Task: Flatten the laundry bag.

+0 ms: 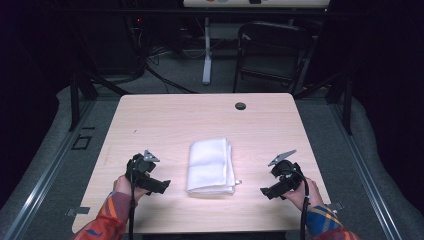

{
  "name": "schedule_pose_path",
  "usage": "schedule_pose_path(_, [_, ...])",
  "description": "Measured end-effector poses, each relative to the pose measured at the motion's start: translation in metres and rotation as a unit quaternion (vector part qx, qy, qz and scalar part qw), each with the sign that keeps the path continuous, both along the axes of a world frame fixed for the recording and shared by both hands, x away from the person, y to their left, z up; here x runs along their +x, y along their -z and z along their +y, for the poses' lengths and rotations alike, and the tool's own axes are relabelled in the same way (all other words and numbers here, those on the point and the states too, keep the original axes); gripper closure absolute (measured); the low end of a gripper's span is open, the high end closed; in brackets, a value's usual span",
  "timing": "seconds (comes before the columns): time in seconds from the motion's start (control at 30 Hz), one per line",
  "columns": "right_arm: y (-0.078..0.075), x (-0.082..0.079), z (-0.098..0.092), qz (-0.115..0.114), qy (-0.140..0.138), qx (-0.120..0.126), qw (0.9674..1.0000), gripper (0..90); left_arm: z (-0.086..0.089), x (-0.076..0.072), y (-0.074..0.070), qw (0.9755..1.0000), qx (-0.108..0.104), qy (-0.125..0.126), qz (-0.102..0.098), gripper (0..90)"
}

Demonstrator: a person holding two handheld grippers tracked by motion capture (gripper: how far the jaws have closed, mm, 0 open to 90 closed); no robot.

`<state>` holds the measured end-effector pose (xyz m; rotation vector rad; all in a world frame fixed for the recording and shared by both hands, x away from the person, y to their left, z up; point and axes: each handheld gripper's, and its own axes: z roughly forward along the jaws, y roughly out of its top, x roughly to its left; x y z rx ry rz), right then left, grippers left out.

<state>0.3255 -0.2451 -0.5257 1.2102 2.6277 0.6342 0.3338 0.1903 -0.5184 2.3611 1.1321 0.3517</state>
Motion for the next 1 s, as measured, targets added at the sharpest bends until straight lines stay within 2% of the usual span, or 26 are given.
schedule_pose_path(0.2, [0.001,0.0,0.0,0.005,-0.001,0.01,0.9999,1.3,-0.005,-0.001,-0.002,1.0,-0.004,0.009,-0.001,0.0])
schedule_pose_path(0.3, [0.001,0.001,-0.001,0.013,-0.003,0.003,0.9999,1.3,-0.006,-0.002,-0.003,0.9999,-0.003,0.013,-0.001,0.0])
schedule_pose_path(0.33, [0.002,0.001,0.0,0.014,-0.002,0.007,0.9999,1.3,-0.007,-0.003,-0.004,0.9999,-0.005,0.013,-0.001,0.0])
schedule_pose_path(0.37, [0.002,0.001,0.001,0.015,-0.004,0.001,0.9999,1.3,-0.007,-0.003,-0.005,0.9998,-0.012,0.018,0.001,0.0])
schedule_pose_path(0.53, [0.0,0.002,0.001,0.017,-0.007,-0.001,0.9998,1.6,-0.01,-0.003,-0.008,0.9995,-0.021,0.023,0.002,0.0])
schedule_pose_path(0.57, [0.001,0.002,0.002,0.018,-0.005,0.008,0.9998,1.9,-0.013,-0.002,-0.01,0.9992,-0.025,0.03,0.003,0.0])
schedule_pose_path(0.6, [0.001,0.002,0.001,0.019,-0.006,-0.002,0.9998,2.1,-0.013,-0.002,-0.01,0.9992,-0.025,0.03,0.003,0.1])
schedule_pose_path(0.63, [0.001,0.002,0.001,0.023,-0.008,-0.003,0.9997,2.1,-0.019,-0.002,-0.013,0.9989,-0.023,0.041,0.003,0.1])
schedule_pose_path(0.77, [0.002,0.001,0.001,0.032,-0.008,0.002,0.9995,2.2,-0.029,-0.001,-0.017,0.9985,-0.024,0.05,0.003,0.1])
schedule_pose_path(0.9, [0.002,0.003,0.002,0.033,-0.011,-0.001,0.9994,2.3,-0.042,0.0,-0.02,0.9975,-0.029,0.065,0.001,0.1])
schedule_pose_path(0.97, [0.004,0.003,0.004,0.031,-0.006,0.007,0.9995,2.4,-0.044,0.001,-0.021,0.9972,-0.029,0.069,0.001,0.1])
schedule_pose_path(1.0, [0.002,0.003,0.004,0.035,-0.013,-0.003,0.9993,2.4,-0.046,0.001,-0.021,0.997,-0.03,0.071,0.0,0.1])
